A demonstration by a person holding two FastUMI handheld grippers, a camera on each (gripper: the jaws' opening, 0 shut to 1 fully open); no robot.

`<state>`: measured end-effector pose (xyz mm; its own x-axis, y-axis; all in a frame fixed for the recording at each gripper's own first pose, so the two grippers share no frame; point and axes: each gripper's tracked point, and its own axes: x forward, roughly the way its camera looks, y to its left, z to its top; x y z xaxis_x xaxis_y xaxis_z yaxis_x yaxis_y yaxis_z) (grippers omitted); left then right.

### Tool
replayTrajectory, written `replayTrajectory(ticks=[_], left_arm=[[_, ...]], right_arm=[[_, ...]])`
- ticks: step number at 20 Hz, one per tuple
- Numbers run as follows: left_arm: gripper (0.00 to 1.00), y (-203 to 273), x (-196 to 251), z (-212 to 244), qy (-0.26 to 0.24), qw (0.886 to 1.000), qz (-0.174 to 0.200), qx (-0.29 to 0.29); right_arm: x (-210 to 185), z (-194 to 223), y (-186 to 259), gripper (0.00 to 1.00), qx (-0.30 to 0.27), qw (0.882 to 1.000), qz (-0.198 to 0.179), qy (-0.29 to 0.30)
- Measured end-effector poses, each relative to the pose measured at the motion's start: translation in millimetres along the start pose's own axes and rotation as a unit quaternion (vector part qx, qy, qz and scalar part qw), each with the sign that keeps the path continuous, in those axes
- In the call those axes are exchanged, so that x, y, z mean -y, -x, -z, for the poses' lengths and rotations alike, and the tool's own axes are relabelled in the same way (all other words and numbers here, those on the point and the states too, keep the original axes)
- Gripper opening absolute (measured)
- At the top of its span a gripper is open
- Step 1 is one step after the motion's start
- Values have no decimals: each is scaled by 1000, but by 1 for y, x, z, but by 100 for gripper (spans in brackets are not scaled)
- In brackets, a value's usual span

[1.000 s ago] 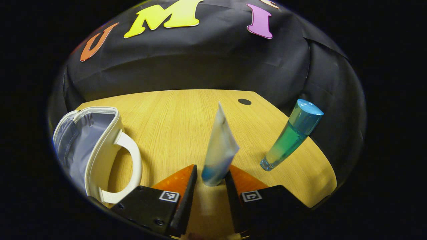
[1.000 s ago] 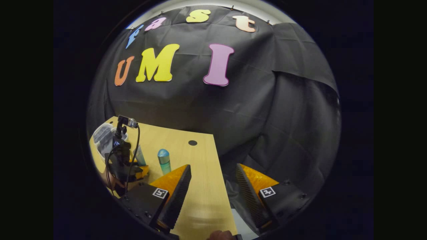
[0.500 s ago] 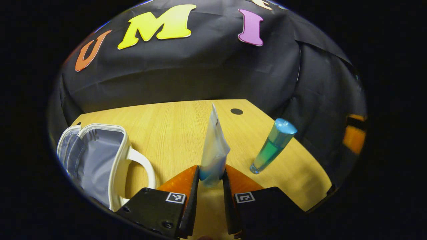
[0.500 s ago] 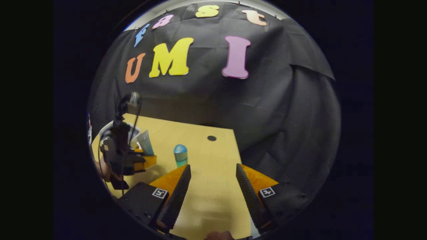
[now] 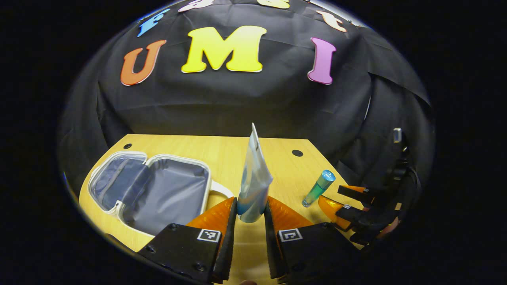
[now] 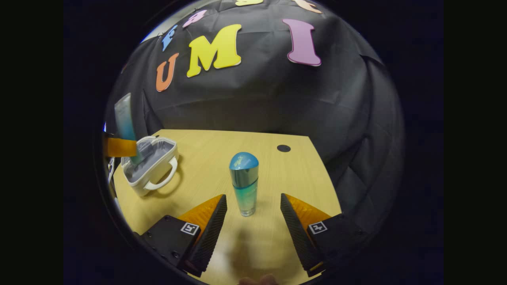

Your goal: First open the suitcase, pack the skin care products into it, and then close the suitcase.

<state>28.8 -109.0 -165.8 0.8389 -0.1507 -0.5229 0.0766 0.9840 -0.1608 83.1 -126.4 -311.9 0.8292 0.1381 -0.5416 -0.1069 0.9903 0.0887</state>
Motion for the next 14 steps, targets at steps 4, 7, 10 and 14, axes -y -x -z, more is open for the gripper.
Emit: replayTrajectory(ticks=[4, 7, 10, 14], left_arm=[[39, 23, -41, -8, 7, 1000, -30, 2], [39, 32, -71, -4, 10, 999, -50, -6], [39, 41, -96, -5, 20, 997, -73, -6], [39, 50, -123, -3, 27, 995, -92, -14]], right_arm=[[-10, 16, -30, 80, -36, 999, -8, -27], [-11, 22, -37, 75, -50, 998, 3, -44], [-10, 23, -45, 65, -51, 996, 21, -66], [-4, 24, -54, 52, -56, 995, 49, -65]])
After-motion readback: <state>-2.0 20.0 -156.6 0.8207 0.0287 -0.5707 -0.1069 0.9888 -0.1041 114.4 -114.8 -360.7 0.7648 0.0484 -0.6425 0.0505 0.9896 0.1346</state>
